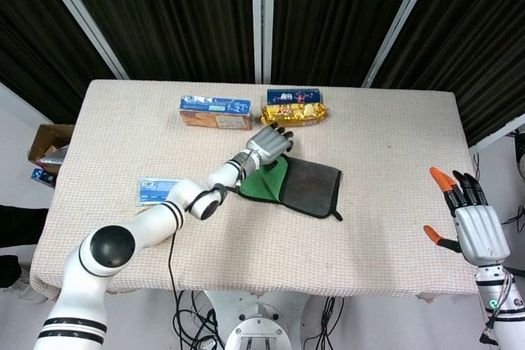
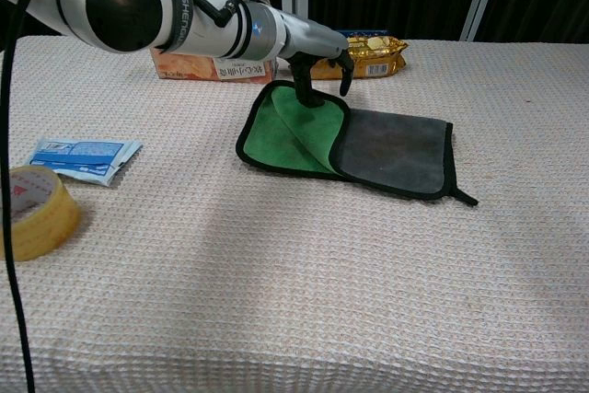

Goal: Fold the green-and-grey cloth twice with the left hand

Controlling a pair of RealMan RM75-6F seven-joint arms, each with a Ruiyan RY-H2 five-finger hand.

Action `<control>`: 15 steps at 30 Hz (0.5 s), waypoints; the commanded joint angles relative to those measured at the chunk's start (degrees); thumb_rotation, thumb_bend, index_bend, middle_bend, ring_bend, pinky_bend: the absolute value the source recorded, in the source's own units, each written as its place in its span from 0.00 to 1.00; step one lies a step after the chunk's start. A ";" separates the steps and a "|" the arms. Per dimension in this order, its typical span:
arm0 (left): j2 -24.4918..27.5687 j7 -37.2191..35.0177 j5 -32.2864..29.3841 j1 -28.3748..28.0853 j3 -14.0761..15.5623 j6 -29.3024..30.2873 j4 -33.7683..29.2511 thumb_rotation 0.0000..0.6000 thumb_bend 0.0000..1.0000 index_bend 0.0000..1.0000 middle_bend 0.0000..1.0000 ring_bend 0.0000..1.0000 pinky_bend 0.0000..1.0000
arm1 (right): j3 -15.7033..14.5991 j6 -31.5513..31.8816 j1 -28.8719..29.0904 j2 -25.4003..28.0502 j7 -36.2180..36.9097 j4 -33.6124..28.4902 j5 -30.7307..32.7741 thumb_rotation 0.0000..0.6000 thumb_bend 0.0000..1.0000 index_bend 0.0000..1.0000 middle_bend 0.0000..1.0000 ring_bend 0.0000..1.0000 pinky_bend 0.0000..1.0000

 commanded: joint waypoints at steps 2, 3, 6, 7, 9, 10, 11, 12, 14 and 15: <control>-1.90 0.16 -1.46 -1.20 1.28 -1.07 2.92 1.00 0.40 0.36 0.09 0.11 0.11 | -0.04 -0.20 -0.09 -0.23 0.49 0.48 0.39 1.00 0.09 0.01 0.13 0.00 0.00; -2.12 0.17 -1.57 -1.19 1.43 -0.79 3.22 1.00 0.40 0.37 0.09 0.11 0.11 | -0.05 -0.29 -0.09 -0.29 0.60 0.60 0.49 1.00 0.09 0.01 0.13 0.00 0.00; -2.61 0.17 -1.97 -1.23 1.70 -0.04 3.90 1.00 0.39 0.39 0.09 0.11 0.11 | -0.03 -0.62 0.04 -0.51 0.80 0.93 0.64 1.00 0.09 0.01 0.13 0.00 0.00; -2.74 0.10 -2.22 -1.27 1.69 0.17 4.06 1.00 0.39 0.40 0.09 0.11 0.11 | -0.02 -0.74 0.12 -0.61 0.79 1.00 0.65 1.00 0.09 0.01 0.13 0.00 0.00; -2.94 0.17 -2.39 -1.31 1.74 0.80 4.28 1.00 0.38 0.41 0.09 0.11 0.11 | -0.01 -0.91 0.22 -0.70 0.72 1.05 0.65 1.00 0.09 0.01 0.13 0.00 0.00; -3.06 0.25 -2.39 -1.29 1.79 1.36 4.34 1.00 0.38 0.42 0.09 0.11 0.11 | -0.01 -0.99 0.26 -0.72 0.59 1.03 0.68 1.00 0.09 0.01 0.13 0.00 0.00; -3.11 0.29 -2.41 -1.26 1.82 1.70 4.34 1.00 0.38 0.43 0.09 0.11 0.11 | 0.00 -1.05 0.27 -0.72 0.49 0.99 0.72 1.00 0.09 0.01 0.13 0.00 0.00; -3.15 0.34 -2.46 -1.23 1.85 1.96 4.36 1.00 0.38 0.43 0.09 0.11 0.11 | -0.01 -1.09 0.27 -0.71 0.40 0.93 0.77 1.00 0.09 0.01 0.13 0.00 0.00; -3.19 0.49 -2.58 -1.19 1.98 2.29 4.41 1.00 0.38 0.46 0.10 0.11 0.11 | -0.01 -1.14 0.25 -0.67 0.25 0.80 0.88 1.00 0.09 0.01 0.13 0.00 0.00; -3.20 0.65 -2.59 -1.18 2.11 2.37 4.47 1.00 0.38 0.47 0.10 0.11 0.11 | -0.01 -1.16 0.24 -0.67 0.19 0.77 0.93 1.00 0.09 0.01 0.13 0.00 0.00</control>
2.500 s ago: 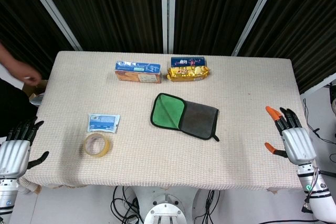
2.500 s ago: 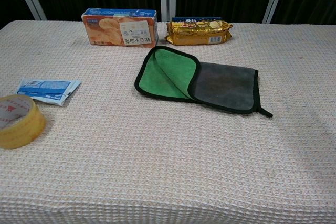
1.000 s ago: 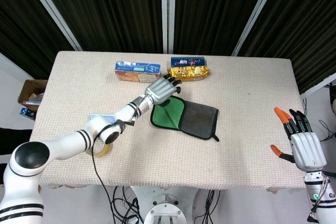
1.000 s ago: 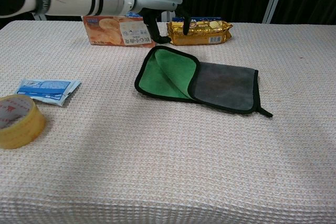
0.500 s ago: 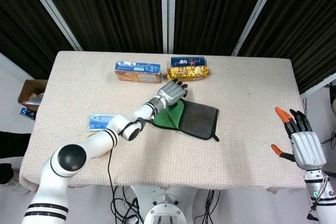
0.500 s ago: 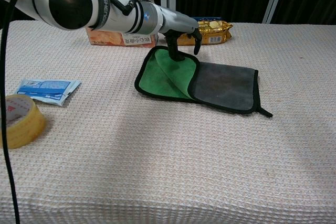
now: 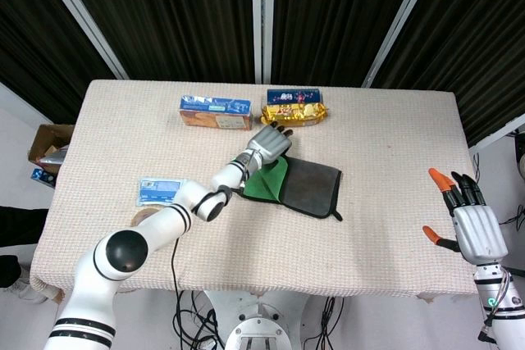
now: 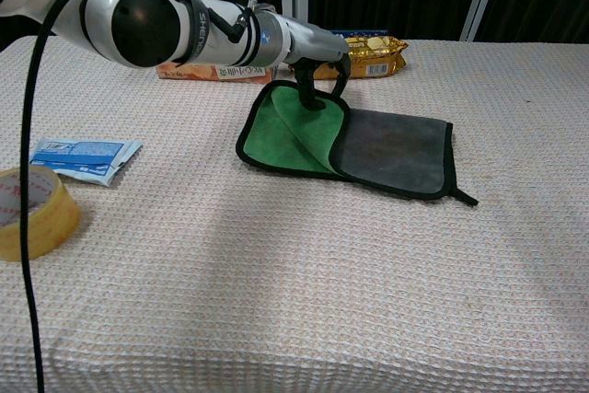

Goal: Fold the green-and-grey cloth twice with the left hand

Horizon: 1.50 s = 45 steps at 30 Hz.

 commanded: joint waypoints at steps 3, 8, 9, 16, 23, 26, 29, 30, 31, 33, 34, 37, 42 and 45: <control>-0.12 1.50 0.62 0.05 1.18 0.88 0.36 1.00 0.39 0.50 0.11 0.11 0.11 | -0.02 -0.01 -0.07 0.00 -0.15 -0.20 0.12 1.00 0.09 0.01 0.13 0.00 0.00; 0.89 1.70 1.60 1.27 1.42 4.10 -2.45 1.00 0.46 0.60 0.15 0.11 0.11 | -0.02 0.05 -0.08 -0.03 -0.14 -0.32 0.01 1.00 0.09 0.01 0.13 0.00 0.00; 1.43 1.03 1.61 1.80 1.00 5.11 -3.74 1.00 0.47 0.60 0.15 0.11 0.11 | -0.03 0.02 -0.05 -0.03 -0.16 -0.33 -0.03 1.00 0.09 0.01 0.13 0.00 0.00; 9.52 -2.90 3.59 7.41 0.65 11.47 -16.27 1.00 0.47 0.59 0.15 0.11 0.10 | -0.03 0.09 0.12 0.07 -0.15 -0.53 -0.60 1.00 0.09 0.01 0.13 0.00 0.00; 15.25 -2.76 4.83 13.37 3.95 15.57 -23.74 1.00 0.47 0.55 0.15 0.11 0.11 | -0.23 0.35 0.12 0.01 -0.11 -0.77 -1.34 1.00 0.09 0.01 0.13 0.00 0.00; 17.06 -2.06 4.92 15.32 5.70 15.89 -25.73 1.00 0.47 0.52 0.15 0.11 0.11 | -0.36 0.70 -0.02 0.01 -0.36 -1.06 -1.71 1.00 0.09 0.01 0.13 0.00 0.00; 18.69 -1.18 5.03 16.83 7.03 16.37 -27.98 1.00 0.47 0.48 0.14 0.11 0.10 | -0.42 0.95 -0.12 0.02 -0.59 -1.43 -1.95 1.00 0.09 0.01 0.13 0.00 0.00; 19.51 -0.86 5.09 17.48 7.60 16.57 -29.27 1.00 0.47 0.47 0.14 0.11 0.11 | -0.45 1.08 -0.14 0.02 -0.73 -1.62 -2.18 1.00 0.09 0.01 0.13 0.00 0.00; 20.19 -0.48 5.11 17.87 7.97 16.71 -30.34 1.00 0.47 0.44 0.13 0.11 0.10 | -0.48 1.20 -0.16 0.02 -0.84 -1.76 -2.35 1.00 0.09 0.01 0.13 0.00 0.00; 22.10 0.88 4.91 18.39 8.82 16.50 -33.21 1.00 0.46 0.38 0.12 0.11 0.11 | -0.54 1.45 -0.23 0.08 -1.08 -2.08 -2.68 1.00 0.09 0.01 0.13 0.00 0.00; 22.88 1.45 4.65 18.58 8.94 16.68 -34.53 1.00 0.46 0.34 0.10 0.11 0.10 | -0.56 1.56 -0.27 0.12 -1.18 -2.20 -2.81 1.00 0.09 0.01 0.13 0.00 0.00; 24.84 2.96 3.56 19.40 8.73 18.35 -38.64 1.00 0.44 0.27 0.09 0.11 0.11 | -0.66 1.96 -0.44 0.24 -1.42 -2.53 -3.18 1.00 0.09 0.01 0.13 0.00 0.00; 27.29 2.73 0.22 19.93 7.25 18.70 -41.95 1.00 0.28 0.26 0.09 0.11 0.11 | -0.90 2.93 -1.05 0.60 -1.53 -2.88 -3.64 1.00 0.09 0.01 0.13 0.00 0.00; 26.59 2.98 -0.34 20.06 6.62 19.91 -38.83 1.00 0.23 0.27 0.09 0.11 0.11 | -0.98 3.73 -1.58 0.94 -1.45 -3.01 -3.72 1.00 0.09 0.01 0.13 0.00 0.00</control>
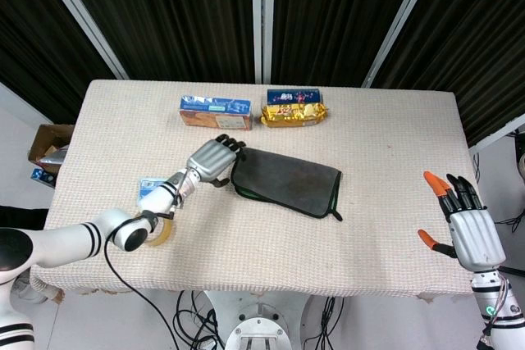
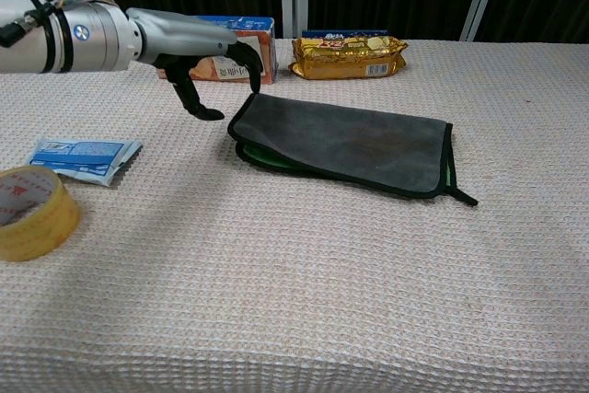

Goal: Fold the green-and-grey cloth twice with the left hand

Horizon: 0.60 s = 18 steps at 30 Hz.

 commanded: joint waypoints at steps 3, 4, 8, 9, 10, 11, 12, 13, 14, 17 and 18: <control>-3.82 -0.63 1.49 0.19 -0.17 1.15 9.22 1.00 0.23 0.29 0.09 0.11 0.11 | -0.12 0.87 -0.64 0.39 -0.02 -0.27 -0.18 1.00 0.09 0.01 0.13 0.00 0.00; -5.52 -1.63 3.13 0.13 0.28 0.92 12.42 1.00 0.23 0.30 0.09 0.11 0.11 | -0.15 0.93 -0.71 0.39 -0.10 -0.34 -0.22 1.00 0.09 0.01 0.13 0.00 0.00; -11.54 -7.67 10.02 0.65 1.98 2.48 22.54 1.00 0.21 0.31 0.09 0.11 0.10 | -0.19 0.80 -0.82 0.30 -0.48 -0.53 -0.04 1.00 0.09 0.01 0.13 0.00 0.00; -12.96 -9.74 11.83 0.82 2.44 3.29 24.75 1.00 0.19 0.32 0.09 0.11 0.11 | -0.17 0.73 -0.82 0.27 -0.59 -0.58 0.08 1.00 0.09 0.01 0.13 0.00 0.00; -14.68 -12.67 14.40 0.93 3.24 4.39 27.54 1.00 0.17 0.32 0.09 0.11 0.11 | -0.16 0.59 -0.83 0.22 -0.76 -0.69 0.24 1.00 0.09 0.01 0.13 0.00 0.00; -15.93 -14.82 16.39 1.00 3.91 5.55 29.66 1.00 0.15 0.32 0.09 0.11 0.11 | -0.15 0.52 -0.82 0.19 -0.90 -0.77 0.32 1.00 0.09 0.01 0.13 0.00 0.00; -17.19 -16.99 18.37 1.07 4.61 6.97 31.79 1.00 0.14 0.32 0.09 0.11 0.11 | -0.12 0.46 -0.82 0.17 -1.07 -0.86 0.40 1.00 0.09 0.01 0.13 0.00 0.00; -18.73 -19.92 20.77 1.10 5.58 8.70 34.50 1.00 0.13 0.31 0.09 0.11 0.11 | -0.09 0.39 -0.83 0.16 -1.29 -1.00 0.55 1.00 0.09 0.01 0.13 0.00 0.00; -19.84 -22.16 22.34 1.13 6.22 10.01 36.38 1.00 0.12 0.31 0.09 0.11 0.10 | -0.05 0.38 -0.85 0.16 -1.44 -1.11 0.63 1.00 0.09 0.01 0.13 0.00 0.00; -23.06 -28.77 26.55 1.04 8.17 13.61 42.17 1.00 0.11 0.31 0.09 0.11 0.10 | 0.04 0.36 -0.92 0.25 -2.00 -1.57 0.85 1.00 0.09 0.01 0.13 0.00 0.00; -23.95 -30.31 27.55 0.99 8.67 14.55 43.80 1.00 0.11 0.31 0.09 0.11 0.11 | 0.06 0.37 -0.95 0.29 -2.18 -1.70 0.88 1.00 0.09 0.01 0.13 0.00 0.00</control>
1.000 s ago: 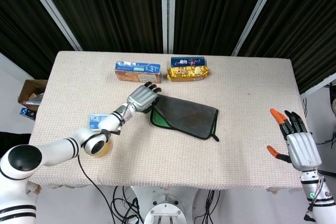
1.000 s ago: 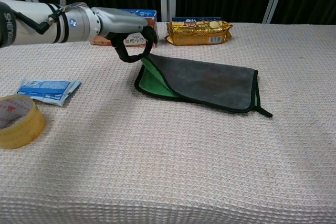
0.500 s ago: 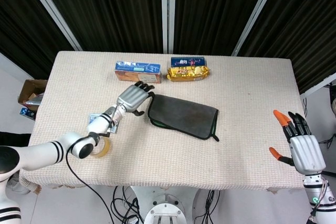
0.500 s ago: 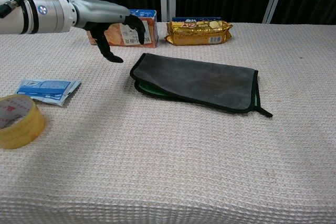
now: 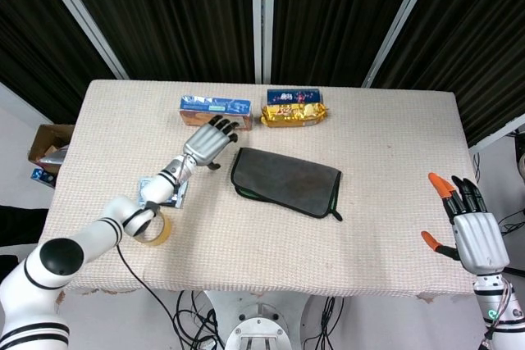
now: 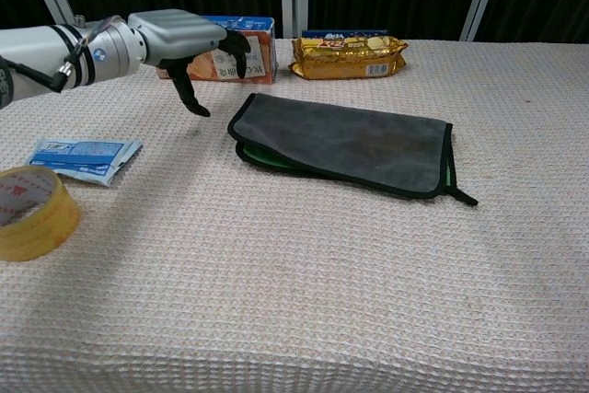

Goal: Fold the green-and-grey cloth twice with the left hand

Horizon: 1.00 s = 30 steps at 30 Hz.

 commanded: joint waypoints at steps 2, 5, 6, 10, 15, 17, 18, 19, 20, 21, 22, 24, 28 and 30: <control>-7.52 -10.90 8.53 -0.03 4.56 6.55 11.04 1.00 0.10 0.31 0.09 0.11 0.11 | 0.05 0.02 -0.13 0.14 -0.65 -0.55 0.15 1.00 0.09 0.01 0.13 0.00 0.00; -9.78 -13.40 9.68 -0.20 5.36 6.50 15.13 1.00 0.10 0.31 0.09 0.11 0.10 | 0.02 0.04 -0.25 0.19 -1.01 -0.86 0.21 1.00 0.09 0.01 0.13 0.00 0.00; -10.34 -14.02 9.89 -0.22 5.52 6.37 16.10 1.00 0.10 0.31 0.09 0.11 0.10 | 0.01 0.06 -0.30 0.21 -1.11 -0.95 0.24 1.00 0.09 0.01 0.13 0.00 0.00; -12.29 -15.93 10.81 -0.08 6.22 6.53 19.96 1.00 0.10 0.31 0.09 0.11 0.10 | -0.03 0.36 -0.66 0.38 -1.45 -1.31 0.38 1.00 0.09 0.02 0.13 0.00 0.00; -13.51 -20.18 10.67 0.42 5.84 7.54 21.70 1.00 0.09 0.33 0.10 0.11 0.10 | -0.01 0.47 -0.85 0.46 -1.57 -1.48 0.48 1.00 0.09 0.02 0.13 0.00 0.00; -13.91 -23.60 9.70 0.69 4.90 7.23 21.48 1.00 0.09 0.37 0.10 0.11 0.10 | -0.03 0.47 -0.91 0.48 -1.70 -1.55 0.47 1.00 0.09 0.02 0.13 0.00 0.00; -13.96 -25.39 9.28 0.73 4.53 6.83 21.13 1.00 0.09 0.38 0.10 0.11 0.10 | -0.02 0.47 -0.93 0.48 -1.75 -1.59 0.48 1.00 0.09 0.02 0.13 0.00 0.00; -13.94 -27.08 9.10 0.71 4.38 6.37 20.97 1.00 0.09 0.41 0.10 0.11 0.10 | 0.02 0.52 -0.96 0.48 -1.80 -1.63 0.48 1.00 0.09 0.02 0.13 0.00 0.00; -13.92 -27.71 9.19 0.68 4.46 6.23 21.11 1.00 0.10 0.44 0.11 0.11 0.10 | 0.05 0.56 -0.98 0.47 -1.84 -1.67 0.47 1.00 0.09 0.02 0.13 0.00 0.00; -13.95 -28.07 9.31 0.68 4.54 6.30 21.32 1.00 0.10 0.46 0.11 0.11 0.10 | 0.06 0.58 -0.99 0.46 -1.88 -1.70 0.46 1.00 0.09 0.02 0.13 0.00 0.00; -14.00 -28.56 9.41 0.71 4.59 6.36 21.51 1.00 0.12 0.47 0.12 0.11 0.10 | 0.07 0.55 -0.99 0.44 -1.93 -1.71 0.45 1.00 0.09 0.02 0.13 0.00 0.00; -14.01 -29.36 9.39 0.68 4.52 6.28 21.67 1.00 0.17 0.49 0.13 0.11 0.10 | 0.08 0.41 -0.94 0.39 -2.04 -1.76 0.46 1.00 0.09 0.02 0.13 0.00 0.00; -13.64 -30.45 9.27 0.33 4.38 5.04 22.03 1.00 0.28 0.49 0.13 0.11 0.10 | 0.14 0.18 -0.81 0.30 -2.31 -1.93 0.39 1.00 0.09 0.02 0.13 0.00 0.00; -13.40 -30.79 9.25 0.24 4.36 4.63 22.04 1.00 0.33 0.50 0.14 0.11 0.10 | 0.16 0.19 -0.82 0.30 -2.45 -2.03 0.35 1.00 0.09 0.02 0.13 0.00 0.00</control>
